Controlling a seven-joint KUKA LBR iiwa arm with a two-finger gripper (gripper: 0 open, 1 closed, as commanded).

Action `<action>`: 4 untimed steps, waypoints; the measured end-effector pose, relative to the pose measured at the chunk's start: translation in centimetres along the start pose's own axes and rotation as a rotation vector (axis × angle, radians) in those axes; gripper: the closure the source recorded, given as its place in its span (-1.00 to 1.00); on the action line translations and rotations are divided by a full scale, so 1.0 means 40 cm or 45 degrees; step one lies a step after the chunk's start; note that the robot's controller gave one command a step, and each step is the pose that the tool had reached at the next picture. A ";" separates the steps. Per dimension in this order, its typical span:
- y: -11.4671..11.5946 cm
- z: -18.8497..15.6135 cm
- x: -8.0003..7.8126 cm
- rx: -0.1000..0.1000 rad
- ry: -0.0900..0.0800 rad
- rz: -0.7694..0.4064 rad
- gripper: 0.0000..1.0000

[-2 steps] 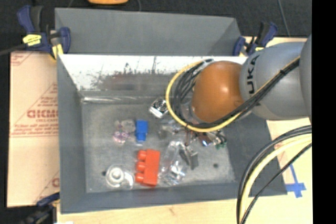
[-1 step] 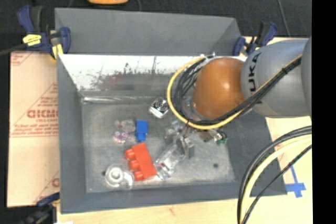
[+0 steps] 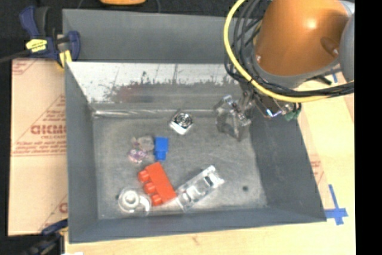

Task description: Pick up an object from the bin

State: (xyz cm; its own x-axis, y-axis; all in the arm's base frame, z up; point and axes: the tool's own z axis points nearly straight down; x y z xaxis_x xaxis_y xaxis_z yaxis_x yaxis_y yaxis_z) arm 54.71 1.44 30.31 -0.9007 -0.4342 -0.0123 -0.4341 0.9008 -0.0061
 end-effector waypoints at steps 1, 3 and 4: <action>0.039 0.282 0.003 -0.008 0.019 0.316 1.00; 0.096 0.366 0.078 -0.006 0.013 0.416 -1.00; 0.008 0.574 0.111 -0.014 0.017 -0.182 -1.00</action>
Offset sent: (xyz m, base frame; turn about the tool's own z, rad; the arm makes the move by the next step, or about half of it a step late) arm -0.0063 0.0134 -0.1104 0.2487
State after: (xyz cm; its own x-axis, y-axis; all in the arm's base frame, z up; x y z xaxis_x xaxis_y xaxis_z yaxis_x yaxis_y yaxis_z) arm 50.88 -0.19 7.32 -0.8300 -0.5578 0.0011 -0.5578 0.8300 0.0044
